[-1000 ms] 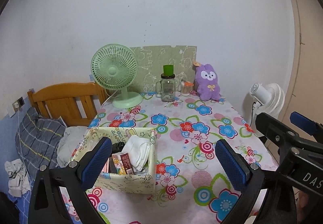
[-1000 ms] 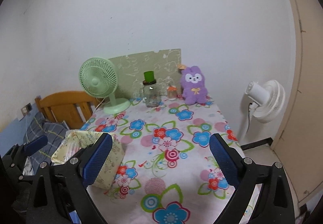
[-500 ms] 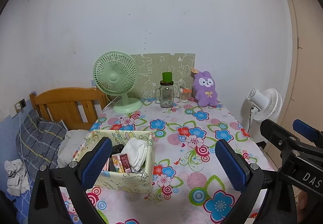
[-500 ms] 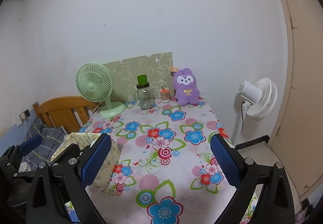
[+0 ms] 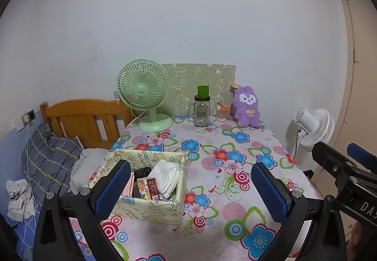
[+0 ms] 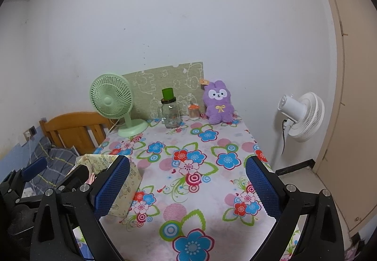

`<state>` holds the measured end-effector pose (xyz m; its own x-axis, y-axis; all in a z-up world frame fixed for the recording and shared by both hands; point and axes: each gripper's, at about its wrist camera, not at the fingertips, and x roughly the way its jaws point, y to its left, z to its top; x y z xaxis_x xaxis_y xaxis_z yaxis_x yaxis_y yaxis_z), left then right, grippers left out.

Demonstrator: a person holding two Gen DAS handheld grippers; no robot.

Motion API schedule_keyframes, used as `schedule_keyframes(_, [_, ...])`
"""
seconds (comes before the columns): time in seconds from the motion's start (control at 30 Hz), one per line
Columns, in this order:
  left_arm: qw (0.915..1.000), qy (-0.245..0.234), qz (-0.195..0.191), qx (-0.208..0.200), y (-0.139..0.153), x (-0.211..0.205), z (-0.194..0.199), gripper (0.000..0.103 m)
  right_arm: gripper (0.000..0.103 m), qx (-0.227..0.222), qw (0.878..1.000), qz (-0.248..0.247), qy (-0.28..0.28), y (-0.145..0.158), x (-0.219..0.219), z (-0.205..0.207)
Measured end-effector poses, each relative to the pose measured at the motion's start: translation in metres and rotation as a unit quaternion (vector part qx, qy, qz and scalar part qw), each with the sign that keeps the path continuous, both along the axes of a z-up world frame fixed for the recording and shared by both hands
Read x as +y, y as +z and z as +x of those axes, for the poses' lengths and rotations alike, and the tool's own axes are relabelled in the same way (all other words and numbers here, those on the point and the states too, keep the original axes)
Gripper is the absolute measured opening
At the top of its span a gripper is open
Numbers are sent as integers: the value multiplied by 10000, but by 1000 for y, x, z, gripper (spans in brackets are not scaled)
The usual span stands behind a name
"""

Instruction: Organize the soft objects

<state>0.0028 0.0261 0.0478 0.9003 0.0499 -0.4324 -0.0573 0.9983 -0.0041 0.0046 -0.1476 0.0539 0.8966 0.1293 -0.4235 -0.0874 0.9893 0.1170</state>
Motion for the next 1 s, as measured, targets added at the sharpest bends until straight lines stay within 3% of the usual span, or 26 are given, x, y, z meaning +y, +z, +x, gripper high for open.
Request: schedule_keyframes(1.0, [10000,9,-9,45,0,1,-3,103,101,25,10000,-34,20,1,1,-2])
